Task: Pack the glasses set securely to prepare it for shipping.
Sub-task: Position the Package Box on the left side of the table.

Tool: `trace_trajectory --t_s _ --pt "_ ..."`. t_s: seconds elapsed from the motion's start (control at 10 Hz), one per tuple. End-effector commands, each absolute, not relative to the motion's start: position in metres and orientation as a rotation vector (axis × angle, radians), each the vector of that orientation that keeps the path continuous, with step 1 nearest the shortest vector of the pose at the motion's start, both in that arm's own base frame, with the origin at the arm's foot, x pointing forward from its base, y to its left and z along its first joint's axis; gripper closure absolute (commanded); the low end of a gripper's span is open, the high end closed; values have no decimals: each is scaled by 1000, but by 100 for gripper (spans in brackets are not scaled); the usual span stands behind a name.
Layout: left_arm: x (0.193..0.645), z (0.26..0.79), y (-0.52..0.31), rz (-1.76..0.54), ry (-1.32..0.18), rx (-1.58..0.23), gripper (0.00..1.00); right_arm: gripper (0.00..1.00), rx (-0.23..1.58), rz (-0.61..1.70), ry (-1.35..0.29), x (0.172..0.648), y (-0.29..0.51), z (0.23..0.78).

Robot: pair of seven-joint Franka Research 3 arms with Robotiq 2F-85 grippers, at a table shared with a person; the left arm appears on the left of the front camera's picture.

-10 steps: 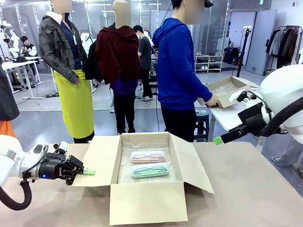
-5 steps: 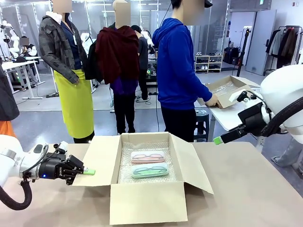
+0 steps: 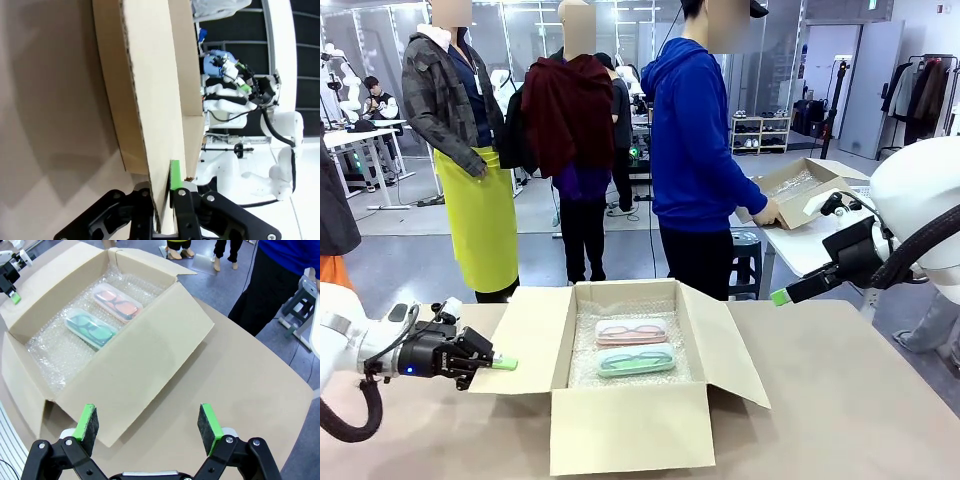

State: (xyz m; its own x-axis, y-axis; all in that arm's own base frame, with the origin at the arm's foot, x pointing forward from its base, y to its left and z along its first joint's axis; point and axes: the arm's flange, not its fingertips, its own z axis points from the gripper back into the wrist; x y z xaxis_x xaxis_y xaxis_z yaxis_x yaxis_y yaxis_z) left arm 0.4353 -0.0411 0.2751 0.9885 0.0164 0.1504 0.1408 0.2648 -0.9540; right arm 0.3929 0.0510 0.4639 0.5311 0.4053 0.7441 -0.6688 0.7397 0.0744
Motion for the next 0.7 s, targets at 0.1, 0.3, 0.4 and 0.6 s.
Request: trace_trajectory --t_s 0.1,0.3,0.4,0.6 --pt "450 298 30 -171 -124 -1243 94 0 370 660 -767 393 52 469" --pt "452 295 77 -147 -142 -1244 94 0 370 660 -767 393 52 469" --pt "450 296 99 -156 -133 -1255 94 0 370 660 -767 393 52 469" --pt "444 302 159 -205 -91 -1235 94 0 370 660 -767 393 52 469"
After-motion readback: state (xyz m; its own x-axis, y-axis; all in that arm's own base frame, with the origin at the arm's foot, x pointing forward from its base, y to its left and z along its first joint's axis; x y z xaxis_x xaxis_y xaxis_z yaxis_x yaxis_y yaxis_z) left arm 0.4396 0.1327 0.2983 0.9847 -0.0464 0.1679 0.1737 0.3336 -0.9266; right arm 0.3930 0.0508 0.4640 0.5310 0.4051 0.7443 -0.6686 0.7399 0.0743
